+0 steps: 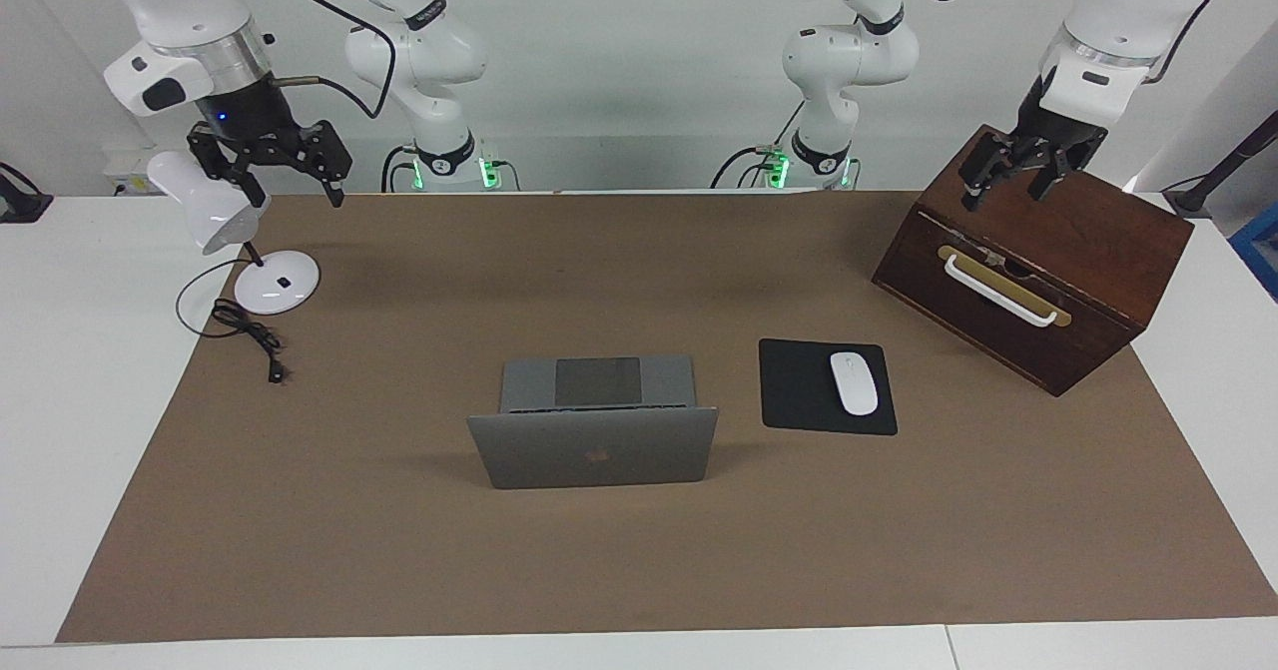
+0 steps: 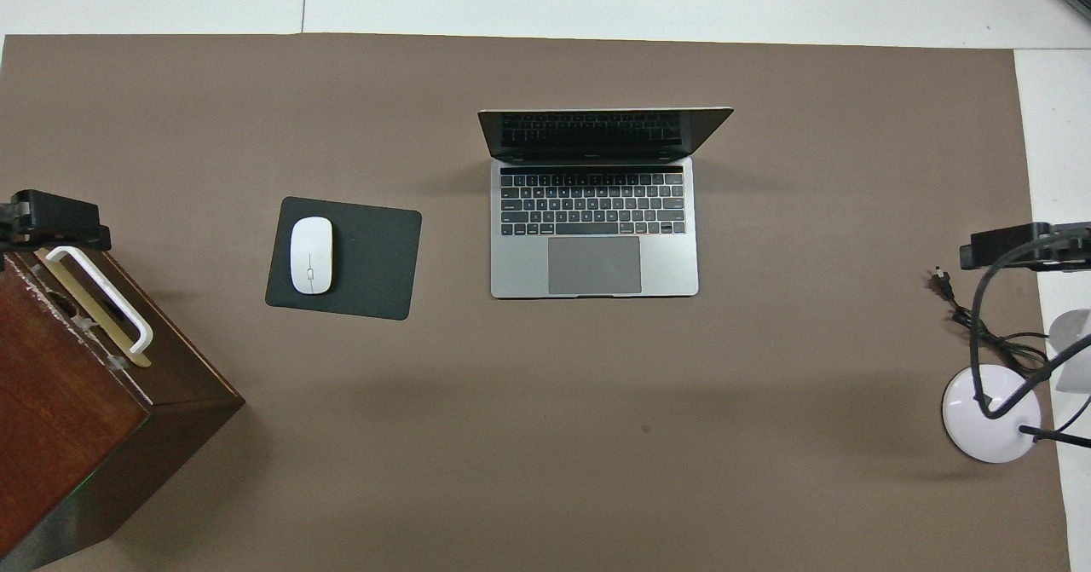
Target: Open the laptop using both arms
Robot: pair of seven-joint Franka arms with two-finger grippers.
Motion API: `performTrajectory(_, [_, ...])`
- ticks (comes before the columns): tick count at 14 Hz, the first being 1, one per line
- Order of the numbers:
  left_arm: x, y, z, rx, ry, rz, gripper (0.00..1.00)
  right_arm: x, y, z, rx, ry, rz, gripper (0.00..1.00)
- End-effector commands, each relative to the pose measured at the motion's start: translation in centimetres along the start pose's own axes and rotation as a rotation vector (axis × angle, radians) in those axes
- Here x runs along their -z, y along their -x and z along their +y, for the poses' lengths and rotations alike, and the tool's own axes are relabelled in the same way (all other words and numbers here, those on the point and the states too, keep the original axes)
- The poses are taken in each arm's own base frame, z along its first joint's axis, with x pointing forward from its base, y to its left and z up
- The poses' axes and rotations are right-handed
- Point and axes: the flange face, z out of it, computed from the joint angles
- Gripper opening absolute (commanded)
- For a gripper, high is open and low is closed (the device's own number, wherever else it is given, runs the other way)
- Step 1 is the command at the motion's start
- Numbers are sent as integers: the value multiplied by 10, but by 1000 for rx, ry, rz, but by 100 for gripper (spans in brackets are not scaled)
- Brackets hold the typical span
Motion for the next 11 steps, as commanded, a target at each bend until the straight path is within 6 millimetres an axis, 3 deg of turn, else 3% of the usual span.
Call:
performTrajectory(1, [2, 2, -1, -13, -2, 7, 100, 0, 7, 3, 10, 5, 6, 100])
performTrajectory(11, [2, 2, -1, -11, 12, 8, 100, 1, 7, 4, 6, 2, 7, 100])
